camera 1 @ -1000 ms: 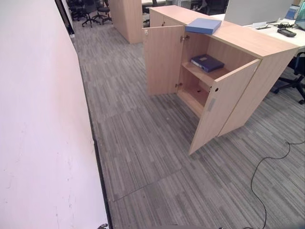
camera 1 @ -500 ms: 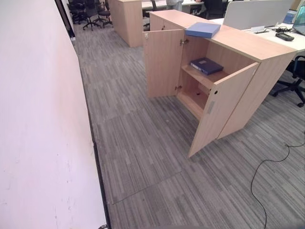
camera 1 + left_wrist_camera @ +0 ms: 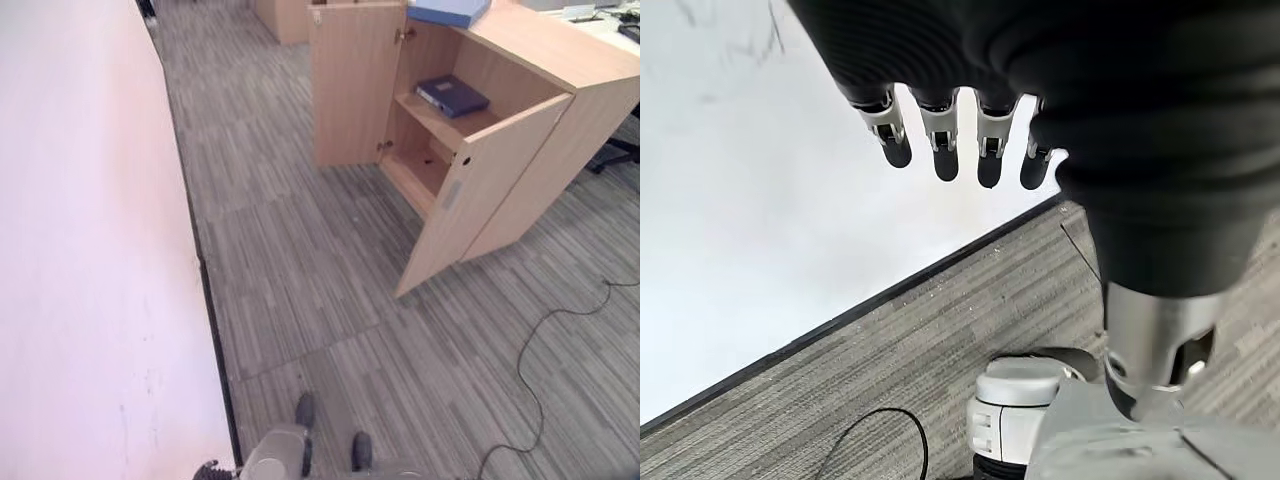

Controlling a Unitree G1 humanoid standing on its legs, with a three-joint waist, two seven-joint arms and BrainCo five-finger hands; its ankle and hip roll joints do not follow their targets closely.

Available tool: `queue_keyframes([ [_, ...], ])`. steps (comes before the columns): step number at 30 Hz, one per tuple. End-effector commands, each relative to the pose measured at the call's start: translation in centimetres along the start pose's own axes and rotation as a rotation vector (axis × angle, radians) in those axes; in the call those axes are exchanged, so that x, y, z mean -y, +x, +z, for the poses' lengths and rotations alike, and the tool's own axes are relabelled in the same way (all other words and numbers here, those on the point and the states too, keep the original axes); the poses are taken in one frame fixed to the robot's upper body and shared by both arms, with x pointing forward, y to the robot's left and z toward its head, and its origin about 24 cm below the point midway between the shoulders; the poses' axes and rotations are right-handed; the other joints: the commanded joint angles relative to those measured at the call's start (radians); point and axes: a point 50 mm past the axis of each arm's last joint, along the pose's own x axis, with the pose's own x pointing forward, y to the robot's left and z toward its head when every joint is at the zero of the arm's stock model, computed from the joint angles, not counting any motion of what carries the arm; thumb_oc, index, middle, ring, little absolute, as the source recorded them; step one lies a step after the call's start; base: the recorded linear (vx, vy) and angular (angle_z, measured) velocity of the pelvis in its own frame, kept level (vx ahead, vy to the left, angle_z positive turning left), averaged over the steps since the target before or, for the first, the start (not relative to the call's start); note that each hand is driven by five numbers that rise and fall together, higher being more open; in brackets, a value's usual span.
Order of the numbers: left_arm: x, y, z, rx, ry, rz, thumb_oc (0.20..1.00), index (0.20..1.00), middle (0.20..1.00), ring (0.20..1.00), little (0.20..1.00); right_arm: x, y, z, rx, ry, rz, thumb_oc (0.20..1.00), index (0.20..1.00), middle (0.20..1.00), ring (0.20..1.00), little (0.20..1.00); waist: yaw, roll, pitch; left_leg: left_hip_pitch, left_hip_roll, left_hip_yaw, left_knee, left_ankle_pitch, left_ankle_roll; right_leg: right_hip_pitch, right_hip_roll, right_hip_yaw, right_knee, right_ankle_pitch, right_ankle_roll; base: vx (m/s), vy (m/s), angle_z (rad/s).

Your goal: Put the empty folder in the office cabinet

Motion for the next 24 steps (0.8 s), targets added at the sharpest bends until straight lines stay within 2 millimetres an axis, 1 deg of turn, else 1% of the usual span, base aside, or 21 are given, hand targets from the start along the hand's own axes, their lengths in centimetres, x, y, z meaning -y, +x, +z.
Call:
queue_keyframes([
  [1,-2.2,-0.1,-1.8,-0.036,-0.045,0.064,1.0,1.0,1.0,1.0,1.0,-1.4,0.0,-0.7,-0.005,0.011,0.038,1.0,1.0,1.0,1.0,1.0,0.039,-0.034,-0.042,-0.102,-0.041,0.046,-0.047,0.189,0.096,0.11,0.07,0.033,0.008,-0.011,0.144,0.24,0.155,-0.3],
  [3,-2.2,-0.2,-2.3,-0.05,-0.055,0.07,1.0,1.0,1.0,1.0,1.0,-1.6,0.0,-1.0,-0.01,0.0,0.043,1.0,1.0,1.0,1.0,1.0,0.037,-0.025,-0.065,-0.076,-0.03,0.032,-0.047,0.217,0.084,0.1,0.054,0.028,0.008,-0.026,0.154,0.17,0.168,-0.15],
  [6,-2.2,-0.1,-2.2,-0.049,-0.079,0.076,1.0,1.0,1.0,1.0,1.0,-1.9,0.0,-1.0,-0.014,-0.022,0.054,1.0,1.0,1.0,1.0,1.0,0.038,-0.028,-0.09,-0.058,-0.029,0.027,-0.047,0.193,0.088,0.083,-0.003,0.031,0.008,-0.034,0.187,0.15,0.184,-0.12],
  [8,-2.4,-0.1,-1.6,-0.029,-0.088,0.086,1.0,1.0,1.0,1.0,1.0,-1.8,0.0,-0.5,-0.001,-0.032,0.052,1.0,1.0,1.0,1.0,1.0,0.039,-0.03,-0.098,-0.046,-0.032,0.034,-0.047,0.174,0.098,0.073,-0.053,0.04,0.008,-0.024,0.217,0.2,0.281,-0.15],
  [9,-2.9,0.1,-0.4,0.007,-0.085,0.1,1.0,1.0,1.0,1.0,1.0,-1.6,0.0,0.8,0.034,-0.041,0.05,1.0,1.0,1.0,1.0,1.0,0.04,-0.038,-0.104,-0.031,-0.05,0.031,-0.047,0.141,0.118,0.05,-0.133,0.057,0.008,0.018,0.254,0.19,0.285,-0.2],
  [10,-2.9,0.1,-0.4,0.007,-0.085,0.1,1.0,1.0,1.0,1.0,1.0,-1.6,0.0,0.8,0.034,-0.041,0.05,1.0,1.0,1.0,1.0,1.0,0.04,-0.038,-0.104,-0.031,-0.051,0.032,-0.047,0.14,0.119,0.051,-0.134,0.057,0.008,0.018,0.254,0.18,0.279,-0.32],
  [11,-3.1,0.1,0.0,0.018,-0.085,0.105,1.0,1.0,1.0,1.0,1.0,-1.5,0.0,1.1,0.043,-0.04,0.048,1.0,1.0,1.0,1.0,1.0,0.041,-0.04,-0.106,-0.027,-0.058,0.027,-0.047,0.132,0.124,0.045,-0.154,0.062,0.008,0.034,0.261,0.09,0.124,-0.37],
  [12,-3.5,0.2,0.5,0.036,-0.085,0.113,1.0,1.0,1.0,1.0,1.0,-1.4,0.0,1.6,0.055,-0.034,0.047,1.0,1.0,1.0,1.0,1.0,0.043,-0.044,-0.108,-0.023,-0.07,0.021,-0.047,0.119,0.133,0.041,-0.183,0.063,0.008,0.056,0.271,0.14,0.189,-0.38],
  [13,-3.8,0.2,1.0,0.052,-0.089,0.12,1.0,1.0,1.0,1.0,1.0,-1.2,0.0,2.0,0.068,-0.027,0.044,1.0,1.0,1.0,1.0,1.0,0.046,-0.047,-0.111,-0.019,-0.082,0.014,-0.047,0.105,0.141,0.036,-0.219,0.064,0.019,0.092,0.28,0.12,0.157,-0.21],
  [14,-4.0,0.2,1.1,0.056,-0.093,0.127,1.0,1.0,1.0,1.0,1.0,-1.2,0.0,2.2,0.074,-0.025,0.045,1.0,1.0,1.0,1.0,1.0,0.046,-0.051,-0.111,-0.009,-0.088,0.006,-0.047,0.098,0.146,0.026,-0.242,0.068,0.033,0.125,0.281,0.13,0.125,0.1],
  [15,-4.9,0.2,1.4,0.069,-0.105,0.148,1.0,1.0,1.0,1.0,1.0,-1.0,0.0,3.1,0.103,-0.018,0.044,1.0,1.0,1.0,1.0,1.0,0.055,-0.057,-0.117,-0.002,-0.091,-0.009,-0.047,0.08,0.153,0.004,-0.317,0.069,0.09,0.226,0.282,0.09,0.059,0.29],
  [16,-4.9,0.2,1.4,0.069,-0.105,0.148,1.0,1.0,1.0,1.0,1.0,-1.1,0.0,3.1,0.103,-0.018,0.045,1.0,1.0,1.0,1.0,1.0,0.054,-0.058,-0.115,0.001,-0.092,-0.01,-0.047,0.079,0.154,0.008,-0.318,0.067,0.088,0.225,0.281,0.08,0.026,0.1],
  [17,-5.3,0.2,1.5,0.071,-0.104,0.155,1.0,1.0,1.0,1.0,1.0,-1.0,-0.1,3.4,0.115,-0.012,0.046,1.0,1.0,1.0,1.0,1.0,0.061,-0.053,-0.12,0.006,-0.084,-0.02,-0.047,0.071,0.155,0.004,-0.353,0.058,0.114,0.264,0.272,0.07,-0.003,0.04],
  [19,-5.7,0.2,1.2,0.065,-0.096,0.167,1.0,1.0,1.0,1.0,1.0,-1.1,-0.1,3.9,0.136,-0.007,0.052,1.0,1.0,1.0,1.0,1.0,0.063,-0.046,-0.128,0.029,-0.062,-0.039,-0.044,0.048,0.152,0.012,-0.405,0.019,0.126,0.33,0.271,0.17,0.036,0.02],
  [20,-6.0,0.2,0.9,0.058,-0.076,0.172,1.0,1.0,1.0,1.0,1.0,-1.5,-0.2,4.4,0.154,-0.019,0.064,1.0,1.0,1.0,1.0,1.0,0.053,-0.049,-0.14,0.058,-0.057,-0.04,-0.047,0.029,0.155,-0.032,-0.391,-0.004,0.117,0.36,0.275,0.19,0.061,0.01],
  [21,-6.0,0.2,0.9,0.057,-0.076,0.172,1.0,1.0,1.0,1.0,1.0,-1.5,-0.2,4.4,0.153,-0.02,0.065,1.0,1.0,1.0,1.0,1.0,0.051,-0.048,-0.14,0.06,-0.056,-0.043,-0.047,0.028,0.154,-0.029,-0.39,-0.007,0.117,0.358,0.274,0.23,0.087,-0.02],
  [23,-6.1,0.2,1.0,0.062,-0.049,0.171,1.0,1.0,1.0,1.0,1.0,-1.8,-0.2,4.5,0.159,-0.035,0.07,1.0,1.0,1.0,1.0,1.0,0.025,-0.046,-0.129,0.097,-0.062,-0.058,-0.047,0.015,0.16,-0.088,-0.311,-0.005,0.112,0.331,0.269,0.2,0.07,-0.13],
  [24,-6.1,0.2,1.2,0.067,-0.038,0.166,1.0,1.0,1.0,1.0,1.0,-1.8,-0.2,4.9,0.17,-0.033,0.069,1.0,1.0,1.0,1.0,1.0,0.002,-0.04,-0.102,0.132,-0.065,-0.075,-0.047,0.01,0.166,-0.145,-0.231,0.002,0.123,0.295,0.259,0.31,0.14,0.13],
])
